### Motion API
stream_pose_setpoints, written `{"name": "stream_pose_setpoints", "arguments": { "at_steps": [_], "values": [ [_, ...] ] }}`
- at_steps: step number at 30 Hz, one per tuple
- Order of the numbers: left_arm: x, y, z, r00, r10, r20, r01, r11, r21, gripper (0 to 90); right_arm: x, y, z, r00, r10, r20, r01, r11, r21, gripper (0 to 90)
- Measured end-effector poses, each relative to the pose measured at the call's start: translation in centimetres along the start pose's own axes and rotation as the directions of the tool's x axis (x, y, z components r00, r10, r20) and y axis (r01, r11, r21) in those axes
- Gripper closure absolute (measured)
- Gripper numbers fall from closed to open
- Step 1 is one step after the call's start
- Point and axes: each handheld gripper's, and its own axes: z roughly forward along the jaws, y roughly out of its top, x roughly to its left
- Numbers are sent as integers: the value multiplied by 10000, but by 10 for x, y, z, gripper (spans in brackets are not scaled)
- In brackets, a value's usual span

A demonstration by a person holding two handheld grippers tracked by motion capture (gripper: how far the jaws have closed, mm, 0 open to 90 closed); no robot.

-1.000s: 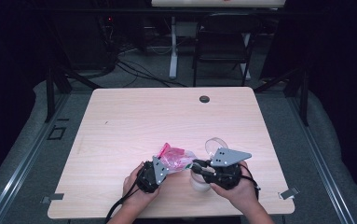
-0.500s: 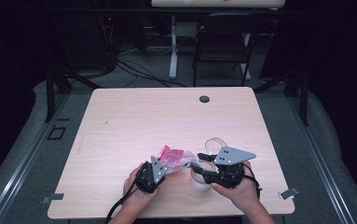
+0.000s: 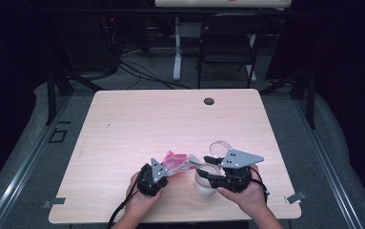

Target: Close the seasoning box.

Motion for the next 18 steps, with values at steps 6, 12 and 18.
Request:
{"name": "stream_pose_setpoints", "arguments": {
  "at_steps": [6, 12, 18],
  "values": [
    [3, -1, 0, 9992, -328, 207, 328, 9995, 6, 672, -1, -1, -2, 10000, 79, 35, -79, 9999, -76, 518],
    [6, -1, -1, 9988, -444, 210, 445, 9990, -34, 673, -3, 0, -3, 9998, 140, 126, -138, 9998, -151, 518],
    [12, -1, -3, 9981, -578, 202, 579, 9983, -62, 673, -4, -2, -4, 9996, 182, 228, -177, 9996, -224, 518]
  ]
}}
